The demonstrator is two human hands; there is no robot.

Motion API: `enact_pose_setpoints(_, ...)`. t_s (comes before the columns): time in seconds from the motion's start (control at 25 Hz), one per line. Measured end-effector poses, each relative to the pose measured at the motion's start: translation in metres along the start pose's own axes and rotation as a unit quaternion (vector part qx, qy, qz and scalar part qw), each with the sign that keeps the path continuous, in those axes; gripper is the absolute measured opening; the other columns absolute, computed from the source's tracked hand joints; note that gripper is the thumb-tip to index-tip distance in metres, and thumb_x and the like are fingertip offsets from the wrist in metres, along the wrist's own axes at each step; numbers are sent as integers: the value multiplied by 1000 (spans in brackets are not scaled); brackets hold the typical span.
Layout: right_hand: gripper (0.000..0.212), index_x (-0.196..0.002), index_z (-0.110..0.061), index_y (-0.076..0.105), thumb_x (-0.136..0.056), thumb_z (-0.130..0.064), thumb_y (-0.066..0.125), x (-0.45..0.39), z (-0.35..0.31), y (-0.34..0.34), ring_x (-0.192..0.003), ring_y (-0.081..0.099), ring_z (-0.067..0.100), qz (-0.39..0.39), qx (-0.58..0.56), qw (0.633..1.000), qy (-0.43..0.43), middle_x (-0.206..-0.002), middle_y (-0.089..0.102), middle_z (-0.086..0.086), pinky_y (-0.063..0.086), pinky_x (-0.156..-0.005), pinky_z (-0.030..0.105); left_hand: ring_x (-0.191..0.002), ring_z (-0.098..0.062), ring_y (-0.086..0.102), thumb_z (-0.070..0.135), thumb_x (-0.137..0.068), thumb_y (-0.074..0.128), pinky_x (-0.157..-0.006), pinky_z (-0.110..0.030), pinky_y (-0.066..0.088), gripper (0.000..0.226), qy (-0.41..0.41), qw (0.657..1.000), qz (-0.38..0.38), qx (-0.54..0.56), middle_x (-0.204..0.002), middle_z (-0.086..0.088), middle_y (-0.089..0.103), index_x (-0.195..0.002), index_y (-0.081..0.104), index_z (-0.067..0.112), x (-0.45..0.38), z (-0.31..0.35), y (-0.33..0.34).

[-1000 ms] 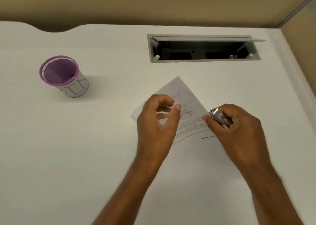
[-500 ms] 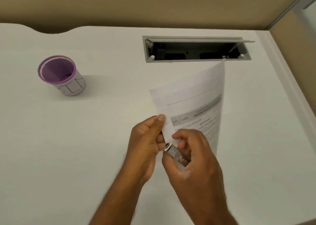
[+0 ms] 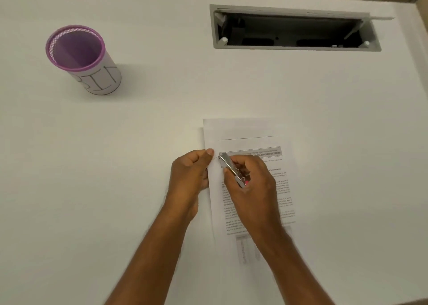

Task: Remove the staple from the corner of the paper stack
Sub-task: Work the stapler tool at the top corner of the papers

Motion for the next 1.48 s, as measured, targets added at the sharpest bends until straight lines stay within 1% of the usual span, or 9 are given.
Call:
enact_pose_setpoints(0.2,22,-111,-20,72,-90,-20,77,-1,4,7,-85,65,9,16,3,999,-30,-98,65,-8,56,-71,16,-93,-35,77,32,-95,71,-76,-37,67,19,-6,999,27,29,-91,-9,83,-83,83,24,-3,-2,2)
enact_pose_setpoints(0.36,22,-110,-18,74,-88,-19,79,-3,4,7,-82,64,12,13,-11,999,-29,-96,65,-5,58,-68,26,-93,-36,77,32,-92,74,-81,-41,66,16,-14,998,45,36,-93,-10,83,-81,84,26,-3,0,5)
enact_pose_setpoints(0.48,21,-109,-19,74,-88,-20,79,-2,3,11,-77,62,15,27,4,999,-25,-92,63,-4,58,-62,32,-91,-27,80,32,-92,74,-75,-34,65,12,-14,998,56,31,-91,-2,84,-88,82,24,-3,0,8)
enact_pose_setpoints(0.72,22,-107,-14,76,-86,-16,81,-4,4,12,-75,62,13,60,8,998,-32,-94,64,-1,52,-61,16,-76,-16,79,35,-93,71,-58,-20,59,15,3,997,74,14,-73,14,80,-79,76,32,-3,-1,10)
enact_pose_setpoints(0.88,28,-113,-15,75,-85,-17,82,-7,6,9,-77,64,11,35,-3,999,-29,-97,64,-2,53,-65,9,-68,-10,78,32,-93,71,-54,-17,57,20,15,997,68,30,-69,16,79,-74,76,32,-4,-2,10)
enact_pose_setpoints(0.96,29,-114,-15,75,-86,-17,82,-7,5,8,-79,64,9,28,-7,999,-24,-97,63,-2,54,-66,9,-72,-14,79,33,-93,71,-57,-20,59,20,14,997,65,32,-73,12,81,-75,77,31,-4,-2,11)
enact_pose_setpoints(1.08,28,-114,-18,76,-87,-16,81,-9,5,8,-78,65,10,23,-16,1000,-15,-95,62,-2,57,-64,15,-76,-17,80,33,-93,71,-60,-23,61,25,23,997,62,26,-77,9,82,-71,80,32,-4,-2,11)
enact_pose_setpoints(1.28,26,-116,-16,76,-90,-18,78,-6,4,13,-82,65,19,41,0,999,-15,-97,63,2,62,-66,35,-68,-10,78,33,-94,70,-55,-17,57,35,29,998,50,29,-72,12,80,-62,80,43,-3,2,12)
enact_pose_setpoints(1.48,32,-123,-17,74,-92,-21,76,-2,7,15,-86,66,19,54,7,998,-13,-101,63,2,64,-68,37,-61,-7,76,31,-94,71,-52,-16,56,37,23,998,49,28,-67,13,79,-60,80,40,-4,3,12)
Point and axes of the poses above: each hand's wrist, its own x-axis away from the middle knuckle, its own y-axis out of the palm, z = x × y, the point moved 1 cm from there along -x, towards the middle knuckle
